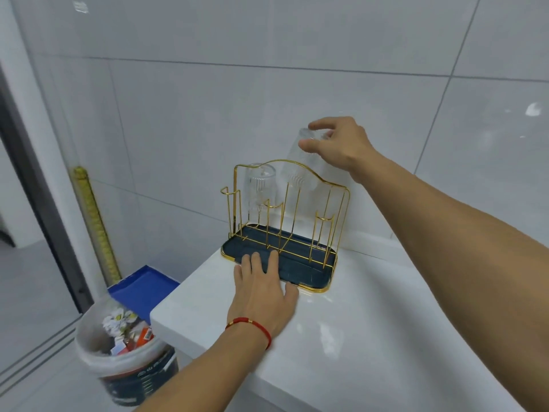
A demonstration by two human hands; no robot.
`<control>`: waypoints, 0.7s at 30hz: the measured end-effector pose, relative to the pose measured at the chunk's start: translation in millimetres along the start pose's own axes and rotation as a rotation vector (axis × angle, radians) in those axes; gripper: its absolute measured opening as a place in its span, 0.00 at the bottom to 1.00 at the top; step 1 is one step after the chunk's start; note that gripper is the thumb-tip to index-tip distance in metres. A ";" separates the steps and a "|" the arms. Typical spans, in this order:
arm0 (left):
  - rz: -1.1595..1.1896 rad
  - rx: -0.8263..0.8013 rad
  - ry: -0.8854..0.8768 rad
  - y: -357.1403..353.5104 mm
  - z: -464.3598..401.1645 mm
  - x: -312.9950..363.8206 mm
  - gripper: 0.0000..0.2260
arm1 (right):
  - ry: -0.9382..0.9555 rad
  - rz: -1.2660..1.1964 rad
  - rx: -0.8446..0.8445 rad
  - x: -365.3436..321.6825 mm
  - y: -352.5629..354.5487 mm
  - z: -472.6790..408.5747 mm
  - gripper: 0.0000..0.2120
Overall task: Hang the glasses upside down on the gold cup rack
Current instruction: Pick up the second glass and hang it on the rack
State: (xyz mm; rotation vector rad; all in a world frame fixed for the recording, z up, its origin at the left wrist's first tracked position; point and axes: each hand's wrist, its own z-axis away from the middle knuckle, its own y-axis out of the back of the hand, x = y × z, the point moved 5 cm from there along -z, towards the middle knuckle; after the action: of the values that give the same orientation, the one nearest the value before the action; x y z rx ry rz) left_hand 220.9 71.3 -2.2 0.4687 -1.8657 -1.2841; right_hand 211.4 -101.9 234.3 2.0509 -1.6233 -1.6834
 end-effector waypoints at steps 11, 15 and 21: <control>-0.064 -0.025 -0.010 0.6 1.0 3.4 0.28 | -0.123 0.069 -0.547 42.3 -46.2 -35.2 0.37; -0.057 -0.021 -0.012 1.6 0.8 3.5 0.28 | -0.042 0.065 -0.620 50.4 -53.3 -37.7 0.28; 0.013 0.006 -0.002 3.2 3.0 3.6 0.27 | -0.019 -0.030 -0.534 52.5 -41.5 -34.5 0.23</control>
State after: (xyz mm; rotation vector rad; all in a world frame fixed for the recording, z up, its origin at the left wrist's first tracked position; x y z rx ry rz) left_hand 216.8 72.0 1.7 0.4579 -1.8719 -1.2718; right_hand 257.6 -138.9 187.6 1.7964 -0.9933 -1.8863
